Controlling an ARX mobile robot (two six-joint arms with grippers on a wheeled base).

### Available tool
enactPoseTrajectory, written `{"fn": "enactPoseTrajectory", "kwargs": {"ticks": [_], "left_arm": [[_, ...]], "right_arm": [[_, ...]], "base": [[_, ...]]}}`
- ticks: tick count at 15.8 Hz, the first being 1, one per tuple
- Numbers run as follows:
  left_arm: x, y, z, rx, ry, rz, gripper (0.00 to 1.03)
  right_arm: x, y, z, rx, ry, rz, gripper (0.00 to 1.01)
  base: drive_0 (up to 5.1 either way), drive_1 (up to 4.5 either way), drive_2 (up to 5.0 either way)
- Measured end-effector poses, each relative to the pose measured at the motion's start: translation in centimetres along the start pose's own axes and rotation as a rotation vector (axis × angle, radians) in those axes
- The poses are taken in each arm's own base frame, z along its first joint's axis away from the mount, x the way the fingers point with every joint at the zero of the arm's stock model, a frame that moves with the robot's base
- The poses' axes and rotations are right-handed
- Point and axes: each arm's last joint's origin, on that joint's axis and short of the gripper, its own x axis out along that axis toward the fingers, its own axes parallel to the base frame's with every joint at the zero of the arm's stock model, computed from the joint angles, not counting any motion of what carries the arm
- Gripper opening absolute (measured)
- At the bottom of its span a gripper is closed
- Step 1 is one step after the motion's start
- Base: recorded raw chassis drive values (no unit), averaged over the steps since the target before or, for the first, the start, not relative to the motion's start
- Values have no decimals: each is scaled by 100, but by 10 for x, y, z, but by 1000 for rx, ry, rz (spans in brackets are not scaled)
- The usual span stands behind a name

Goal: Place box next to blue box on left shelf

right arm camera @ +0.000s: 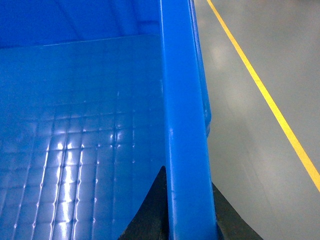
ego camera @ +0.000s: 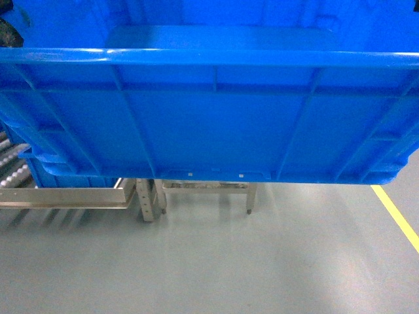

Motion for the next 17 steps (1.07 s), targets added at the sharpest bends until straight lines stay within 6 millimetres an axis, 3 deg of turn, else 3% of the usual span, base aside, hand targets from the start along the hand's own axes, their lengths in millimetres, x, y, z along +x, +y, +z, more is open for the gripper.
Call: {"fn": "enactPoseTrajectory", "kwargs": {"ticks": [17], "left_arm": [[0, 0, 0, -10, -4, -35, 9]], "right_arm": [[0, -1, -1, 1, 4, -3, 8]], "base": [[-489, 247, 247]]}}
